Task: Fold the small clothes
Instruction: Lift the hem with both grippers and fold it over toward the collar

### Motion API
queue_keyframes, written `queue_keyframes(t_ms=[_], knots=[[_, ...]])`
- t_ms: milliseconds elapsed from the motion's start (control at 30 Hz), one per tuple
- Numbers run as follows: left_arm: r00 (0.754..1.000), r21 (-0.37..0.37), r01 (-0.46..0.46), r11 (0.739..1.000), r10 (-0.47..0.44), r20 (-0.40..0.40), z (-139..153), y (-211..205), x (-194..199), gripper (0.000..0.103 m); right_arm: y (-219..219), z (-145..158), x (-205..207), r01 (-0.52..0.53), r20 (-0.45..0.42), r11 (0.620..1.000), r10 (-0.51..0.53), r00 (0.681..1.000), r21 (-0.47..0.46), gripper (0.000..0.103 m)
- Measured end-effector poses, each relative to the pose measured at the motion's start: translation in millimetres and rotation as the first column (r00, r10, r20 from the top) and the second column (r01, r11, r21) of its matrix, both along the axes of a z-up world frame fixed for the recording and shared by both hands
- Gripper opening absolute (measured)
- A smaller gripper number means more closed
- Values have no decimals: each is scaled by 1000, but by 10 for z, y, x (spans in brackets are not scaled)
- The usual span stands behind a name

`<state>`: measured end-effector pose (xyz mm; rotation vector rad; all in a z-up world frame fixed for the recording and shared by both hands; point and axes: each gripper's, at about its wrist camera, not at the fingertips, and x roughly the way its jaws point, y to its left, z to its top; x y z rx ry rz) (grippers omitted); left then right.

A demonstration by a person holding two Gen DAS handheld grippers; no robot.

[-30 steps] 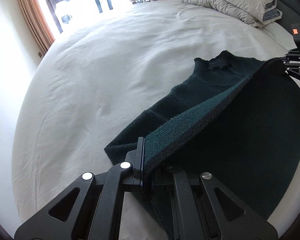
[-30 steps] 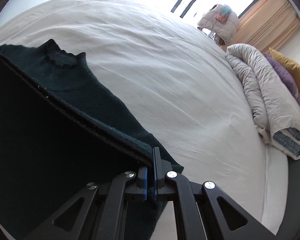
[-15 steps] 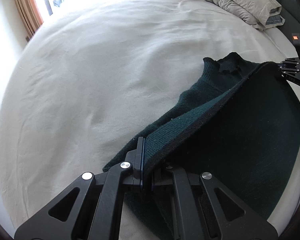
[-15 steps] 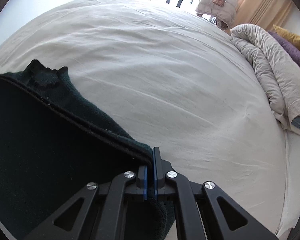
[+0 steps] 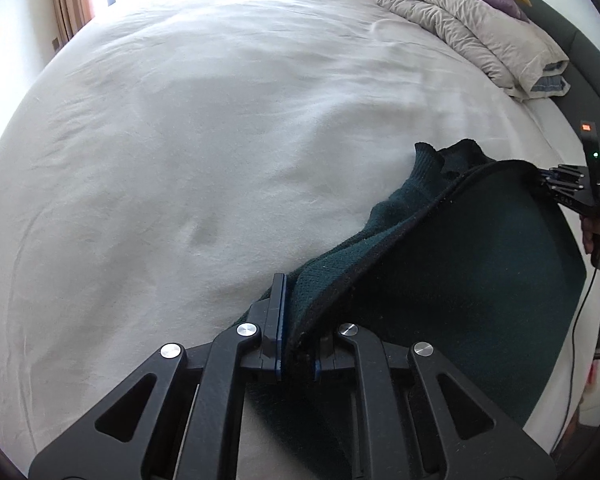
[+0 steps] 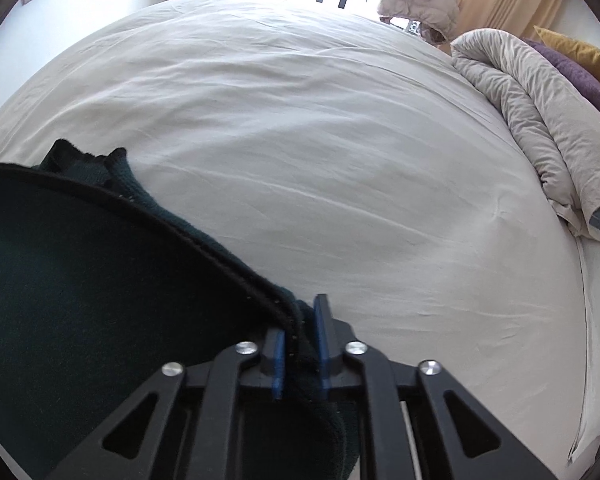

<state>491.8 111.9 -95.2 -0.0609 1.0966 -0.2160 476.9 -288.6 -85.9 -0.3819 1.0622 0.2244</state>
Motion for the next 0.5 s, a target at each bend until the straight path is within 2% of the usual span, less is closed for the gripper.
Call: queue_keyframes(t_ms=[67,267,500], knots=[[1000,-1,-6,1000,6,15,50,0,-34,7,61,25,-20,-8,22,1000,8,1000,-24,5],[999,-54,-27,998,29,43,326,148,-129,6,52,131,34,15,47,1000,-15,999,6,4],[995,58,-96,994,96,10,24,162,118,7,112,-59,148,48,43,997,-45,998,-55,4]])
